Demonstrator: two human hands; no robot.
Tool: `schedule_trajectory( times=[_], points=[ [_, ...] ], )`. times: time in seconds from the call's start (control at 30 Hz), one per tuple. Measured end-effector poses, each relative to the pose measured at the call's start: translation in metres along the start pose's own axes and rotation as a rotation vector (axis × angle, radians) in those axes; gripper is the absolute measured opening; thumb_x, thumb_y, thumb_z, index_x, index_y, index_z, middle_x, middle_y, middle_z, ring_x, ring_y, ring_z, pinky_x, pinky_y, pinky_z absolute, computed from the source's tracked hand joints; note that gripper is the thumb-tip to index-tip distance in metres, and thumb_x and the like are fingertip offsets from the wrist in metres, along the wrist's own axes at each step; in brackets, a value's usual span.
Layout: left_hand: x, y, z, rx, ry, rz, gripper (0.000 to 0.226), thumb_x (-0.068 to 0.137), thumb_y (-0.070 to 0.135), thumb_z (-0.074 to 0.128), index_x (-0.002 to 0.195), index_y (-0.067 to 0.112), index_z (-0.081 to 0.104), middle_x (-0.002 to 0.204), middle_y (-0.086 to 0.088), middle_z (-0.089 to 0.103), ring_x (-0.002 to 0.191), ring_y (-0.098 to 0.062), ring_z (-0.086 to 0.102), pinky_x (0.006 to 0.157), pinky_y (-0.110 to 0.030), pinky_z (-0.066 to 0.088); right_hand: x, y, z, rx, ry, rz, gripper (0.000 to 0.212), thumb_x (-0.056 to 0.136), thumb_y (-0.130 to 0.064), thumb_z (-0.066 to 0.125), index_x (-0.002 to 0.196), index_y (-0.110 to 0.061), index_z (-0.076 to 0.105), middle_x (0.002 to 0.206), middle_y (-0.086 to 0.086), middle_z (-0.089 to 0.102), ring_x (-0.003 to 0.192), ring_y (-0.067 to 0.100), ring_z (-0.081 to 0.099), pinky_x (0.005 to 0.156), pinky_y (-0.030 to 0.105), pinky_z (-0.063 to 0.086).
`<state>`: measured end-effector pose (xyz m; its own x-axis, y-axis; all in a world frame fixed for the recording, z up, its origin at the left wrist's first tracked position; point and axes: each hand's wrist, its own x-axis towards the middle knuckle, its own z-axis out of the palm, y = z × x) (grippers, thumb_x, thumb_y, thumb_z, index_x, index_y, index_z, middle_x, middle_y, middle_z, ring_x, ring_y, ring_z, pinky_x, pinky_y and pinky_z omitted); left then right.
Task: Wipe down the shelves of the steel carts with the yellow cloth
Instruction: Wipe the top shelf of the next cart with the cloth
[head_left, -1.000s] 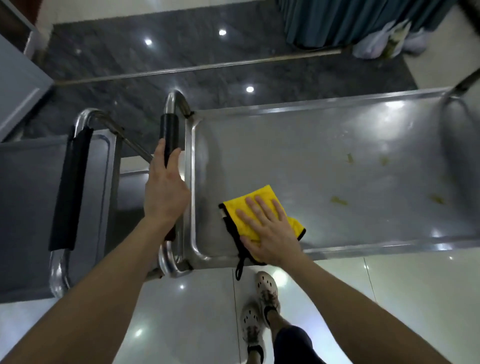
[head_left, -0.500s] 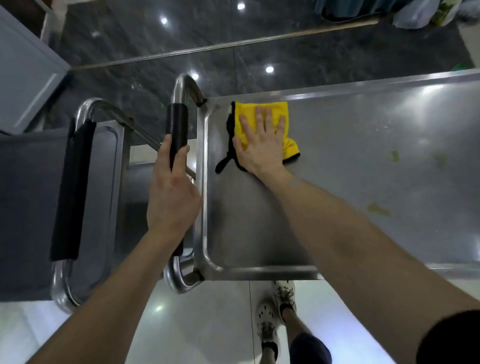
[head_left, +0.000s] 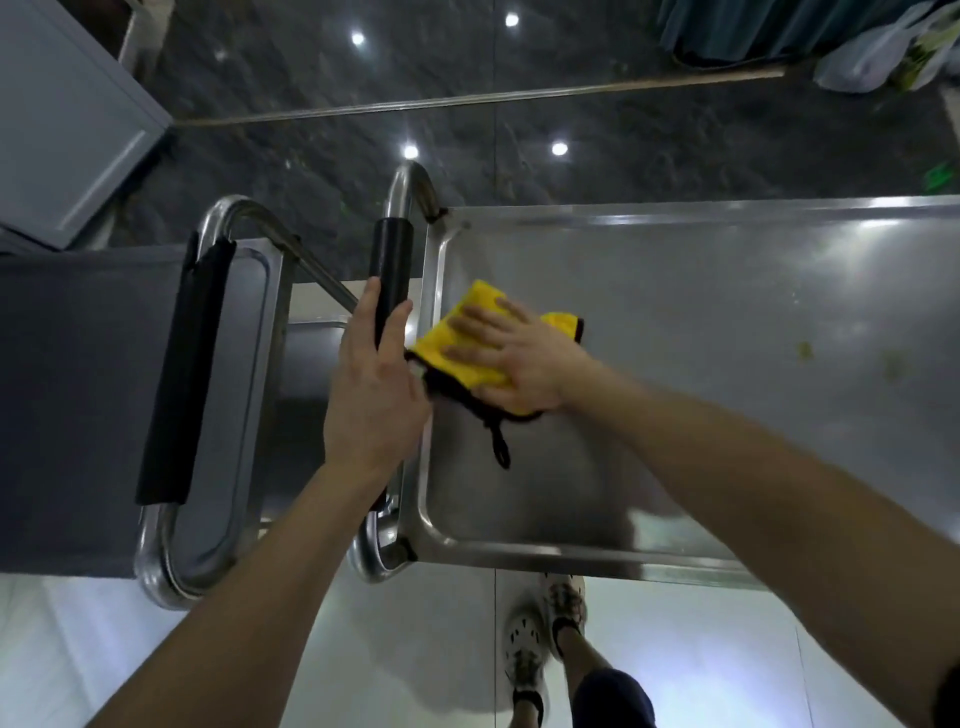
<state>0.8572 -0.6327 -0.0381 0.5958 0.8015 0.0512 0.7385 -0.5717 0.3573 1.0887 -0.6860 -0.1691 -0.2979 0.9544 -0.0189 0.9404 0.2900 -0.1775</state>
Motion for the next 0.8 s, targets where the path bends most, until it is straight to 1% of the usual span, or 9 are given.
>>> schedule_trajectory(
  times=[0.1, 0.2, 0.27, 0.37, 0.47, 0.53, 0.67, 0.73, 0.8],
  points=[
    [-0.002, -0.002, 0.002, 0.014, 0.014, 0.011, 0.066, 0.097, -0.001, 0.060, 0.160, 0.012, 0.045, 0.178, -0.009, 0.018, 0.158, -0.033, 0.036, 0.119, -0.054, 0.048, 0.070, 0.042, -0.021, 0.024, -0.004, 0.375, 0.070, 0.105, -0.070, 0.028, 0.168, -0.041, 0.027, 0.179, 0.001, 0.019, 0.167, 0.024, 0.009, 0.132, 0.059, 0.004],
    [0.000, -0.003, 0.001, 0.015, 0.023, 0.008, 0.067, 0.096, -0.001, 0.060, 0.160, 0.012, 0.045, 0.177, -0.009, 0.019, 0.158, -0.032, 0.037, 0.119, -0.051, 0.048, 0.094, 0.029, -0.021, -0.002, 0.010, 0.522, 0.071, 0.106, -0.068, 0.020, 0.170, -0.037, 0.026, 0.179, 0.005, 0.018, 0.167, 0.027, 0.008, 0.130, 0.063, 0.001],
    [0.002, -0.002, -0.001, 0.011, 0.022, 0.006, 0.068, 0.094, -0.001, 0.059, 0.160, 0.012, 0.045, 0.177, -0.010, 0.019, 0.159, -0.032, 0.035, 0.121, -0.051, 0.046, 0.080, -0.003, -0.012, 0.010, 0.080, 0.576, 0.069, 0.108, -0.064, 0.022, 0.169, -0.033, 0.030, 0.178, 0.010, 0.021, 0.166, 0.033, 0.012, 0.129, 0.066, 0.004],
    [0.003, 0.001, -0.003, 0.007, 0.013, 0.001, 0.068, 0.093, 0.003, 0.056, 0.159, 0.013, 0.045, 0.178, -0.009, 0.019, 0.159, -0.032, 0.034, 0.121, -0.050, 0.047, 0.034, -0.078, 0.007, 0.073, 0.167, 0.609, 0.067, 0.108, -0.059, 0.033, 0.168, -0.029, 0.034, 0.176, 0.017, 0.024, 0.164, 0.040, 0.015, 0.127, 0.069, 0.009],
    [0.003, 0.003, -0.004, 0.030, -0.009, -0.012, 0.069, 0.093, 0.003, 0.055, 0.160, 0.015, 0.044, 0.178, -0.008, 0.018, 0.159, -0.033, 0.034, 0.116, -0.051, 0.050, -0.026, -0.167, 0.034, 0.109, 0.131, 0.504, 0.069, 0.107, -0.056, 0.038, 0.170, -0.028, 0.027, 0.178, 0.018, 0.014, 0.165, 0.041, 0.005, 0.126, 0.071, 0.010],
    [0.003, 0.005, -0.005, 0.043, -0.027, -0.014, 0.072, 0.093, 0.001, 0.059, 0.161, 0.017, 0.042, 0.178, -0.006, 0.016, 0.159, -0.034, 0.032, 0.115, -0.052, 0.051, -0.062, -0.197, 0.046, 0.140, 0.119, 0.419, 0.067, 0.108, -0.056, 0.039, 0.169, -0.028, 0.031, 0.179, 0.014, 0.013, 0.166, 0.039, 0.004, 0.126, 0.071, 0.010],
    [0.002, 0.005, -0.008, 0.027, -0.048, -0.008, 0.074, 0.091, -0.002, 0.062, 0.160, 0.016, 0.043, 0.179, -0.007, 0.014, 0.161, -0.036, 0.028, 0.119, -0.054, 0.047, -0.106, -0.182, 0.041, 0.110, 0.142, 0.356, 0.062, 0.108, -0.059, 0.041, 0.165, -0.035, 0.039, 0.179, 0.004, 0.017, 0.167, 0.030, 0.008, 0.129, 0.067, 0.010],
    [0.003, 0.003, -0.008, 0.020, -0.042, -0.016, 0.072, 0.093, -0.002, 0.062, 0.159, 0.016, 0.043, 0.178, -0.008, 0.014, 0.160, -0.037, 0.029, 0.119, -0.056, 0.046, -0.129, -0.166, 0.038, 0.091, 0.146, 0.433, 0.063, 0.108, -0.059, 0.043, 0.165, -0.035, 0.039, 0.179, 0.002, 0.018, 0.167, 0.028, 0.010, 0.129, 0.066, 0.014],
    [0.003, 0.003, -0.007, 0.018, -0.028, -0.008, 0.070, 0.095, 0.000, 0.061, 0.160, 0.016, 0.042, 0.178, -0.007, 0.013, 0.159, -0.036, 0.031, 0.120, -0.055, 0.046, -0.169, -0.148, 0.035, 0.047, 0.179, 0.577, 0.063, 0.107, -0.057, 0.048, 0.165, -0.035, 0.040, 0.178, 0.003, 0.021, 0.166, 0.028, 0.014, 0.127, 0.066, 0.019]
  ],
)
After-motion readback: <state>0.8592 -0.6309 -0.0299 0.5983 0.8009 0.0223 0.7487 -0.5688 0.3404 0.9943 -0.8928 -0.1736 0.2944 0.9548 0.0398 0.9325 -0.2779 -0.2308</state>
